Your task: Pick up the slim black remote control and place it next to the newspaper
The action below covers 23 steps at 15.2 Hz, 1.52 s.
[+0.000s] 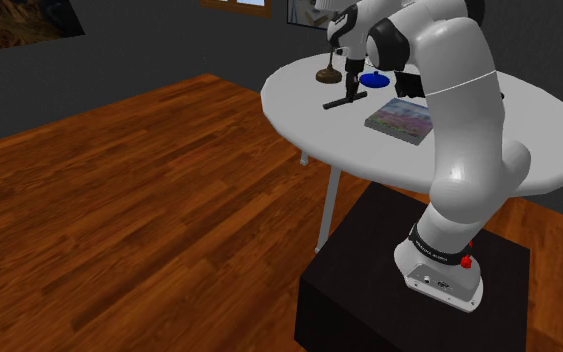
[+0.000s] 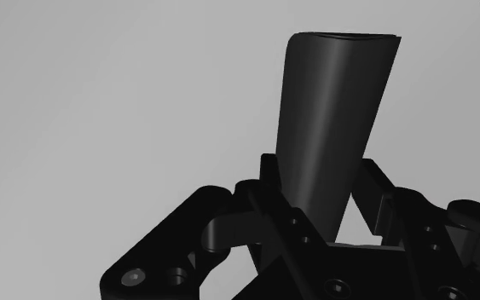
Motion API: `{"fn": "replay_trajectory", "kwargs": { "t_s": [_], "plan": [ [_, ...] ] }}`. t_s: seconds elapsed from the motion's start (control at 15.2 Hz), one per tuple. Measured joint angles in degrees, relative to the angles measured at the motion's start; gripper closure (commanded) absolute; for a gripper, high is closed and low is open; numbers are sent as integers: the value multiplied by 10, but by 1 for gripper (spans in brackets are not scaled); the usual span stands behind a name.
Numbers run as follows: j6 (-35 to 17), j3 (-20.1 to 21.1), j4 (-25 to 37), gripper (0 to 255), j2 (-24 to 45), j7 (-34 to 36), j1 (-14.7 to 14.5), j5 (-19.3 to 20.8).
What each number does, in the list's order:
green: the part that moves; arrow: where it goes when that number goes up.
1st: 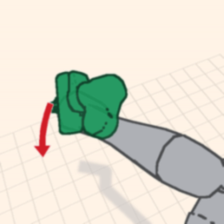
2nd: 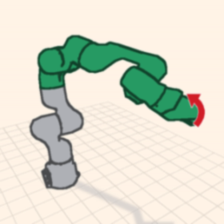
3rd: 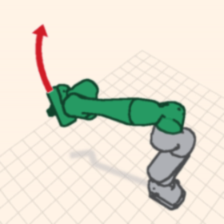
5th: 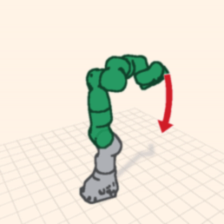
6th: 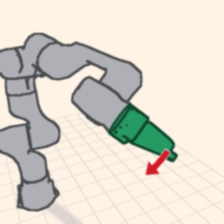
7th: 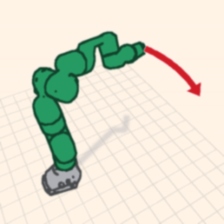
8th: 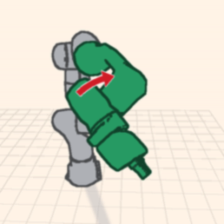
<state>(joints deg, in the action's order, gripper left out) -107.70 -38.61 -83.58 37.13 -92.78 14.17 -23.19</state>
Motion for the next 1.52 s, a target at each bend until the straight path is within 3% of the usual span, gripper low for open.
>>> {"fn": "replay_trajectory", "kwargs": {
  "t_s": [0.86,1.52],
  "plan": [
    [74,-14,51,255,-30,10,3,20],
    [4,-71,-134,255,-152,-69,-6,79]
  ]
}}
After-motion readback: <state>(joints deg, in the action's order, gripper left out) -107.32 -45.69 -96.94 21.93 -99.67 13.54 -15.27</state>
